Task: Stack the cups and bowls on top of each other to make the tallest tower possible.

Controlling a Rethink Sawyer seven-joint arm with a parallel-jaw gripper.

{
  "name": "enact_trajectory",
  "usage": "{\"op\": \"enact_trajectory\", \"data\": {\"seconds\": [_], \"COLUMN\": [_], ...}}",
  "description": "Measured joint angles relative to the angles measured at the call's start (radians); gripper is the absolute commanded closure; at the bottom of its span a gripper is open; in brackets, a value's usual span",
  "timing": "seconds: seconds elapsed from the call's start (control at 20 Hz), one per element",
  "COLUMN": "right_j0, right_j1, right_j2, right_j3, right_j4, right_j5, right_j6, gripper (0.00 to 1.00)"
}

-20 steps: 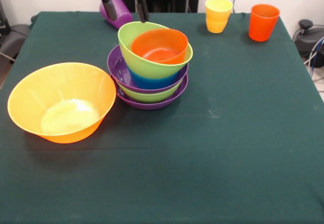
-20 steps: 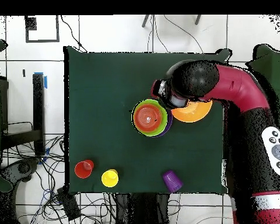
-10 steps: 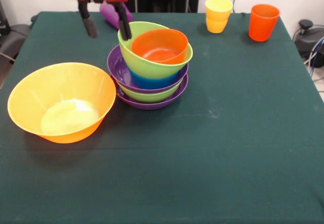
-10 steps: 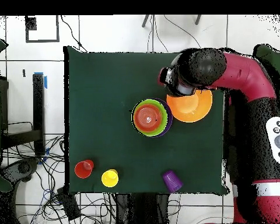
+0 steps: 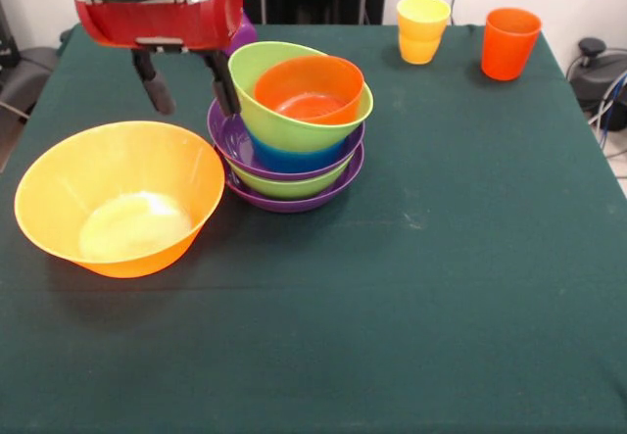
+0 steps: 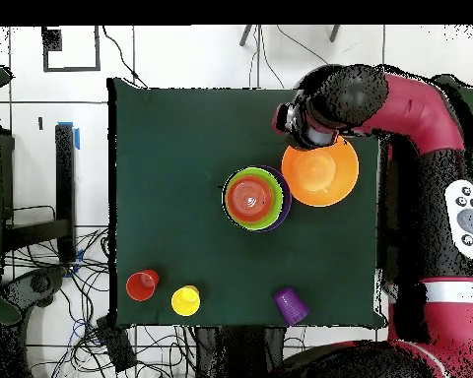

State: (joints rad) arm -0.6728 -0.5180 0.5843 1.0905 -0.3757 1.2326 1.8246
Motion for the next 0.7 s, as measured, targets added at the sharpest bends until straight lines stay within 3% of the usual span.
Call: {"op": "enact_trajectory", "data": {"seconds": [0.7], "right_j0": [0.013], "right_j1": [0.125], "right_j2": [0.018], "right_j3": [-0.216], "right_j4": [-0.015], "right_j5": [0.132], "right_j6": [-0.130], "gripper": [0.00]}}
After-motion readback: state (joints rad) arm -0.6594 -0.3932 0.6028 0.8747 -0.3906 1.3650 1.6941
